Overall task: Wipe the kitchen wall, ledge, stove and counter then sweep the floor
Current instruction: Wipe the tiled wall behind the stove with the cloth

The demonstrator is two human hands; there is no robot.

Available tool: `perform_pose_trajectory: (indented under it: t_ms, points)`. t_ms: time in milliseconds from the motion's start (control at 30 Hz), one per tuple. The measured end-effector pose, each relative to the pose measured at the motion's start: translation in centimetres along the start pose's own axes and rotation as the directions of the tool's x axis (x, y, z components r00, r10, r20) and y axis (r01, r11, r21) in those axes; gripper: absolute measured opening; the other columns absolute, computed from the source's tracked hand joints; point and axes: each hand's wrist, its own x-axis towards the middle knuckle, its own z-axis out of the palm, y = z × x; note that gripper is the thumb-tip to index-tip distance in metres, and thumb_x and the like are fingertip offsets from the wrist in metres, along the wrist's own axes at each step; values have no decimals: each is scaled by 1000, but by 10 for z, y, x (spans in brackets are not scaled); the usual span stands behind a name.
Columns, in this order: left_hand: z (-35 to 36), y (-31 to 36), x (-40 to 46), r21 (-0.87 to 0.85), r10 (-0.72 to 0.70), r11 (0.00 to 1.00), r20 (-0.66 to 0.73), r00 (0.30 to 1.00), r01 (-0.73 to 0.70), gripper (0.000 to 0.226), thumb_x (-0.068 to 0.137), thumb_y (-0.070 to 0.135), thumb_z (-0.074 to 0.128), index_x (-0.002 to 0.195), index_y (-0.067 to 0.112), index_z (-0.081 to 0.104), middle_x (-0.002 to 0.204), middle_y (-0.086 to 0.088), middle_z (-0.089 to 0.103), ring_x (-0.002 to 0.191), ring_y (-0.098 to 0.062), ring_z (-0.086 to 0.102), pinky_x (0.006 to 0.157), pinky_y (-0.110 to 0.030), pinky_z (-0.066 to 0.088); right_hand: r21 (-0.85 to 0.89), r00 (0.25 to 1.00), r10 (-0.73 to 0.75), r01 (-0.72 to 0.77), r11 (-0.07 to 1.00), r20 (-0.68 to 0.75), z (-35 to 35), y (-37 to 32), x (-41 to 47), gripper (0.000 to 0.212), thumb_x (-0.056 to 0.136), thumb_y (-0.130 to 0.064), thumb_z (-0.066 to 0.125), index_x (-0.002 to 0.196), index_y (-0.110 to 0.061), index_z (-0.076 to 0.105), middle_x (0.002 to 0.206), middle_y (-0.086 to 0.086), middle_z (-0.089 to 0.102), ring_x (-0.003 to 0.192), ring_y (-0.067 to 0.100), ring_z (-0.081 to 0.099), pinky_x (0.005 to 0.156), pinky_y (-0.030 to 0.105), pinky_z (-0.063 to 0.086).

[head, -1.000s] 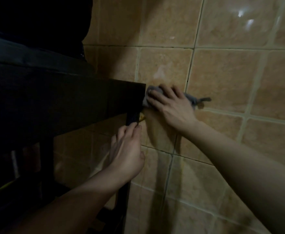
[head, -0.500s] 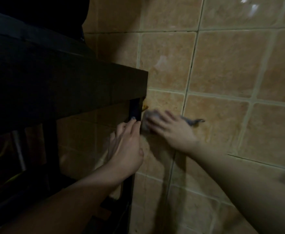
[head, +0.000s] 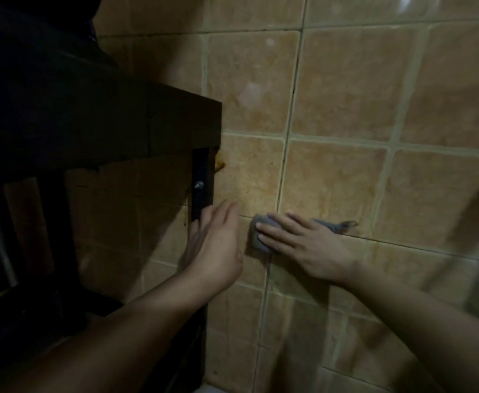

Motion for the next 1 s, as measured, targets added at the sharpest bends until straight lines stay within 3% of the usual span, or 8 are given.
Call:
perform_pose_trajectory:
  t_ms: [100,233,300,400,567,633,833,1000]
  points:
    - [3,15,9,-21,15,1000,6,1000,-15,77,87,16,58,149,23,12,155,5,12,140,-16,9,116,-38,15,27,964,210,-209,978,-160,-26,56,4,59,82,-25,32,140,-15,39,145,10,42,133,35,34,110,43,28]
    - [8,35,19,-16,36,999,-10,999,-36,79,87,18,59,149,23,10,156,6,8,141,-17,9,117,-42,15,136,832,488,-469,873,-264,-51,102,-1,58,85,-21,35,142,-13,26,150,15,30,136,34,18,112,45,18]
    - [14,42,18,-22,43,999,-9,999,-43,80,87,18,60,149,23,10,156,6,7,141,-17,8,117,-40,16,158,823,492,-465,871,-285,-35,84,-17,53,85,-21,35,137,-11,31,148,16,32,133,36,19,109,50,21]
    - [25,49,12,1,44,999,19,999,-44,79,87,18,58,149,23,9,156,5,7,141,-18,10,116,-39,19,113,922,325,-308,945,-211,0,30,-57,53,86,-18,35,137,-8,33,149,15,34,136,38,23,111,50,23]
    - [37,61,10,42,26,999,28,999,-28,79,87,19,58,149,23,9,157,6,4,140,-19,11,114,-39,20,39,975,193,-190,981,-107,2,32,-86,57,86,-23,32,142,-15,31,153,15,26,140,33,19,114,41,9]
    - [38,68,14,25,47,999,21,999,-48,81,86,17,59,149,23,8,157,6,2,140,-20,10,114,-40,20,14,934,295,-299,954,-203,-18,58,-82,51,86,-25,35,136,-22,39,146,15,27,132,34,25,112,41,8]
    - [46,90,31,56,120,991,-37,992,-118,83,84,14,60,149,23,9,157,7,-2,139,-22,10,112,-39,20,176,703,620,-601,780,-348,-54,100,-81,47,87,-31,40,131,-19,53,133,7,28,112,31,30,87,51,42]
    - [63,93,26,108,129,986,-2,992,-129,80,82,13,60,146,25,14,157,5,-8,139,-26,9,112,-43,22,202,788,536,-497,844,-303,11,10,-128,60,79,-20,66,133,-21,43,136,11,33,120,35,34,95,47,30]
